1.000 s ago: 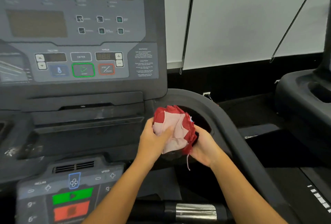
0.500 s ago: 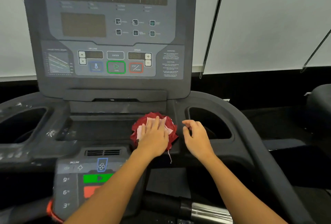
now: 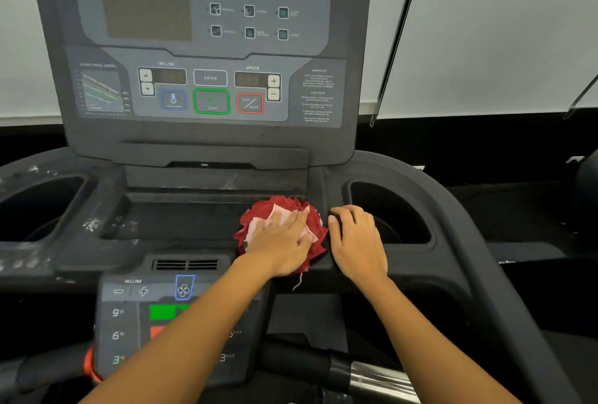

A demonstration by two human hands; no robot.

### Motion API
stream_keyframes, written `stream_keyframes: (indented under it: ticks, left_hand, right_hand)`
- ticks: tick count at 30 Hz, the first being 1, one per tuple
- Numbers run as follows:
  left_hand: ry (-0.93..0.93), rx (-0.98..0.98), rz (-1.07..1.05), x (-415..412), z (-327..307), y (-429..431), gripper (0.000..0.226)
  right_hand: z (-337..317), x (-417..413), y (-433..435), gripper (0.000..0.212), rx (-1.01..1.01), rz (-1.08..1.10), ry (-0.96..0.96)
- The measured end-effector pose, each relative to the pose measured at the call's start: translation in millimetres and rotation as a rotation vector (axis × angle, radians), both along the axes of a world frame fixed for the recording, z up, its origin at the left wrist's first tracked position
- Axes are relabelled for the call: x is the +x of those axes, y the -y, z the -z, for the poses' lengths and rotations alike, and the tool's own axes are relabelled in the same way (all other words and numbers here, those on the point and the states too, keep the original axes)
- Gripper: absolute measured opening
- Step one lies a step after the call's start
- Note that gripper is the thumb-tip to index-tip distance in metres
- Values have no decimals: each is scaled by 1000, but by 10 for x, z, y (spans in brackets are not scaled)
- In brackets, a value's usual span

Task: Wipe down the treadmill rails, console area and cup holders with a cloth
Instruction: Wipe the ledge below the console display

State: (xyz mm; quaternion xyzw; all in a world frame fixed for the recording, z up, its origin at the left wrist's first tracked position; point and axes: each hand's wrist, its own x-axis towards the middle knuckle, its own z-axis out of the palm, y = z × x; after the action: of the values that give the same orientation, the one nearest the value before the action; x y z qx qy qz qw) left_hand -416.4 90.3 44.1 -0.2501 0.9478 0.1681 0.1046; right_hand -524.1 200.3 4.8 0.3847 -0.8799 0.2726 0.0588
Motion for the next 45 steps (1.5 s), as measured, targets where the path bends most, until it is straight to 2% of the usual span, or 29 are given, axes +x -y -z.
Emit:
stream_keyframes:
  ticks: [6,11,16,22,27,32,37,39,45]
  left_hand:
    - [-58,22,18,-193,81,163,55]
    - [-68,-50,59,-243,91,275,56]
    - [55,-110,72,18,37,525,56]
    - [242,-113,-79,46,-9,585,57]
    - [187,-54,-26,-178,3,237,55]
    - [188,-62,-1,-78,-15,368,54]
    - [252,-25,-141,63,37,558,55]
    - [213,-67,-101,28,54,432,55]
    - [-170,-124,-90,40,-23,-200,46]
  right_hand:
    - [21,-8,-3,31,3,9,-27]
    - [39,-36,-3,32,31,-3,-40]
    - [41,-28,-18,32,20,-15,-55]
    - [45,-27,-10,33,42,-9,-44]
    - [35,-20,3,33,61,-3,-47]
    - [38,-32,-11,33,70,-4,-50]
    - [42,-33,-19,33,66,-15,-48]
    - [33,-31,-13,33,68,-17,-39]
    - [22,-27,-13,33,53,-26,-25]
